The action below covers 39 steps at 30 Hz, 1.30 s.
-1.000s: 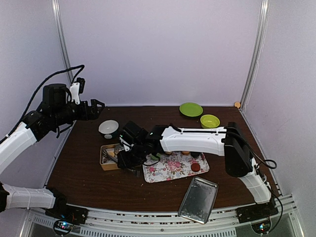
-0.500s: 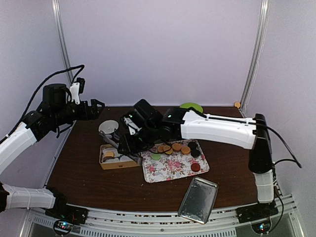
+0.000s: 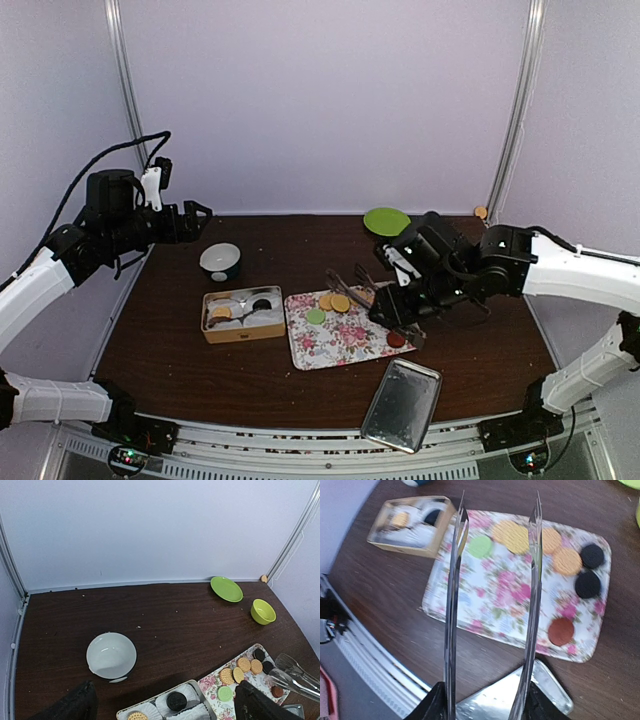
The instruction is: Pack the cookies
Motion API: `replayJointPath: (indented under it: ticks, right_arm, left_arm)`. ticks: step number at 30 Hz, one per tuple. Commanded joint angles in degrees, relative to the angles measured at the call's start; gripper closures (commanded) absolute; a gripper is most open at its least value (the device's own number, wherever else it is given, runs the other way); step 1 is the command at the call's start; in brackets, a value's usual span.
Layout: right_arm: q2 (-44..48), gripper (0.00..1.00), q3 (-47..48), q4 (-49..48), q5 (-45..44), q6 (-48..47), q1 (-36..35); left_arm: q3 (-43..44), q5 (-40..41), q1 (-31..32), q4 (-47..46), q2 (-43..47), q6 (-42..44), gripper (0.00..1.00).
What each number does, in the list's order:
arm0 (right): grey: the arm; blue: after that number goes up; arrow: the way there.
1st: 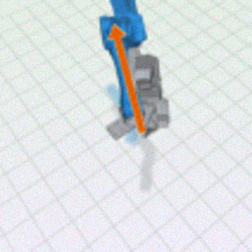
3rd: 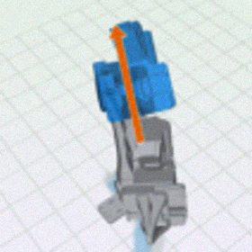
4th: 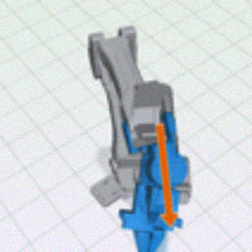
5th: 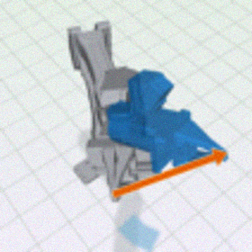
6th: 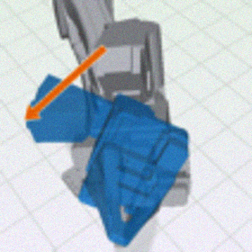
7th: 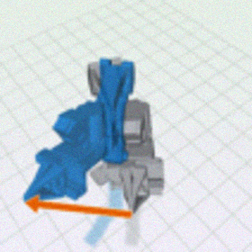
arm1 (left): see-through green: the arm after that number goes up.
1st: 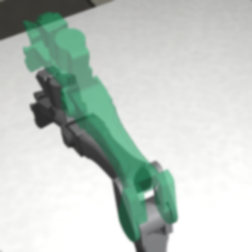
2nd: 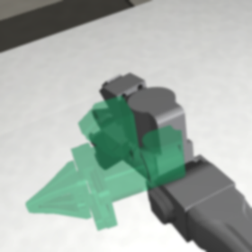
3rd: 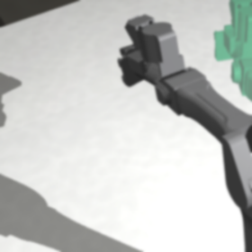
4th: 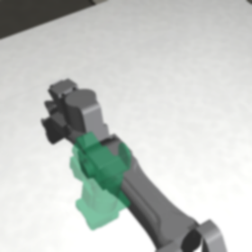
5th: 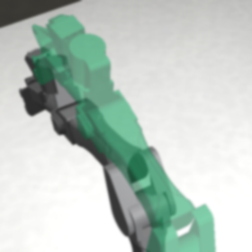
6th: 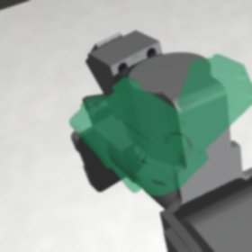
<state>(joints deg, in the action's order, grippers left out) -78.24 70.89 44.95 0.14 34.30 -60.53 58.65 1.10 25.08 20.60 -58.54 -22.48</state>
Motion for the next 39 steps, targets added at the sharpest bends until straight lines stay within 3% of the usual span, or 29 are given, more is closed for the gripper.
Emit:
replayJointPath:
  ticks: [1,13,27,39]
  right_arm:
    - [4.2,0.52,-8.7,2.7,0.4,-1.0,4.8]
    - [-7.4,0.53,-6.9,-10.0,7.7,-4.7,9.8]
    - [-14.0,0.52,-3.6,-11.5,9.1,-4.9,10.4]
    - [-14.3,0.55,-4.2,-11.9,10.1,-4.8,10.5]
  left_arm:
    - [1.0,-0.3,-0.3,-3.2,0.2,-0.4,0.02]
    - [1.3,2.2,-0.3,-2.3,-1.4,0.5,0.02]
    - [1.3,1.1,-0.4,-2.6,-1.4,0.4,0.03]
    - [1.4,0.7,-0.3,-2.6,-1.7,0.4,0.02]
